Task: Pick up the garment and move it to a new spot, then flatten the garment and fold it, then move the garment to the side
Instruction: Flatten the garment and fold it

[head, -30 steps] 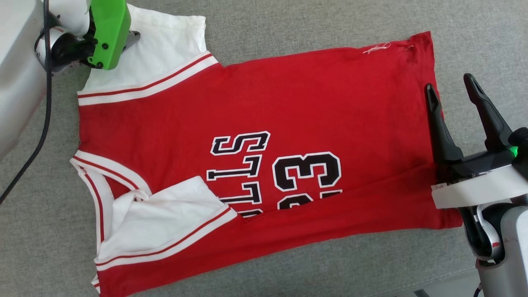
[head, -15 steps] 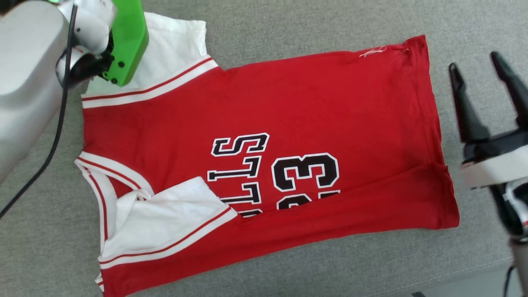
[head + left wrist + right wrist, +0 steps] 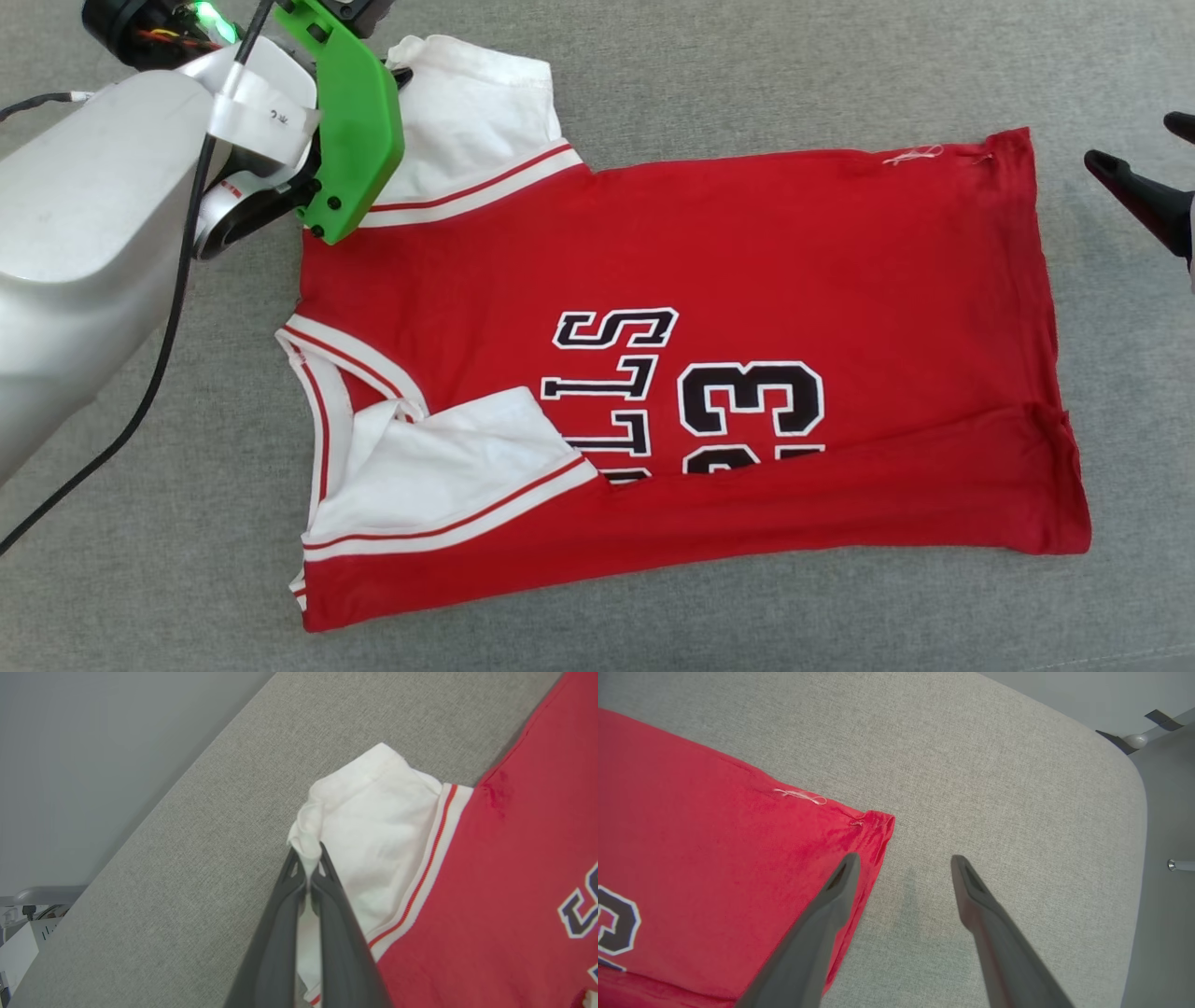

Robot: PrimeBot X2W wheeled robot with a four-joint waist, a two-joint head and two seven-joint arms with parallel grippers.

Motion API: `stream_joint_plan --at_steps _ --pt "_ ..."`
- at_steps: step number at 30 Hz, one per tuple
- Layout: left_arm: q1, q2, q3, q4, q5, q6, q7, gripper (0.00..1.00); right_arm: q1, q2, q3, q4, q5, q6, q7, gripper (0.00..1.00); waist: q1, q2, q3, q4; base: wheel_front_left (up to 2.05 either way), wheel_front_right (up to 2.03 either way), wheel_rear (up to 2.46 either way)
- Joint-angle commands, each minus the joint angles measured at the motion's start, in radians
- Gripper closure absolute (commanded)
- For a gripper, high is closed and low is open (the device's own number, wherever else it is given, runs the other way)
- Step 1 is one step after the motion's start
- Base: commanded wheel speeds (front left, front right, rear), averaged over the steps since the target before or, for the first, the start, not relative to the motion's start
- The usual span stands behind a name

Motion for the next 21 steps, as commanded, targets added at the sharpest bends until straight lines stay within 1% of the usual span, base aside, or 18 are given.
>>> stream_joint_plan --at_steps 1,5,10,14,19,20,21 --pt "0.007 -0.005 0.0 -0.004 0.018 -0.002 -0.011 1.0 -0.033 0.003 0.02 0.025 0.017 -0.001 0.025 0.0 -0.0001 0.0 0.014 0.021 0.0 0.0 0.0" --pt "-0.009 -0.017 0.0 -0.017 0.042 -0.002 -0.03 1.0 -0.109 0.025 0.08 0.123 0.036 -0.001 0.083 0.0 -0.0001 0.0 0.04 0.046 0.0 0.0 0.0" --pt "-0.028 -0.035 0.0 -0.029 0.054 -0.002 -0.049 1.0 -0.159 0.061 0.144 0.251 0.014 -0.001 0.078 0.0 -0.0001 0.0 0.073 0.075 0.0 0.0 0.0" --pt "-0.037 -0.042 0.0 -0.029 0.058 -0.002 -0.063 1.0 -0.139 0.088 0.216 0.325 0.024 -0.001 0.07 0.0 -0.0001 0.0 0.088 0.09 0.0 0.0 0.0" --pt "-0.037 -0.038 0.0 -0.027 0.06 -0.002 -0.071 1.0 -0.104 0.09 0.295 0.362 0.068 -0.001 0.053 0.0 -0.0001 0.0 0.093 0.091 0.0 0.0 0.0" --pt "-0.036 -0.035 0.0 -0.027 0.06 -0.002 -0.072 1.0 -0.103 0.087 0.308 0.366 0.075 -0.001 0.046 0.54 -0.0001 0.0 0.092 0.088 0.0 0.0 0.0" --pt "-0.036 -0.033 0.0 -0.026 0.06 -0.002 -0.073 1.0 -0.106 0.083 0.317 0.368 0.077 -0.001 0.035 1.0 -0.0001 0.0 0.091 0.086 0.0 0.0 0.0"
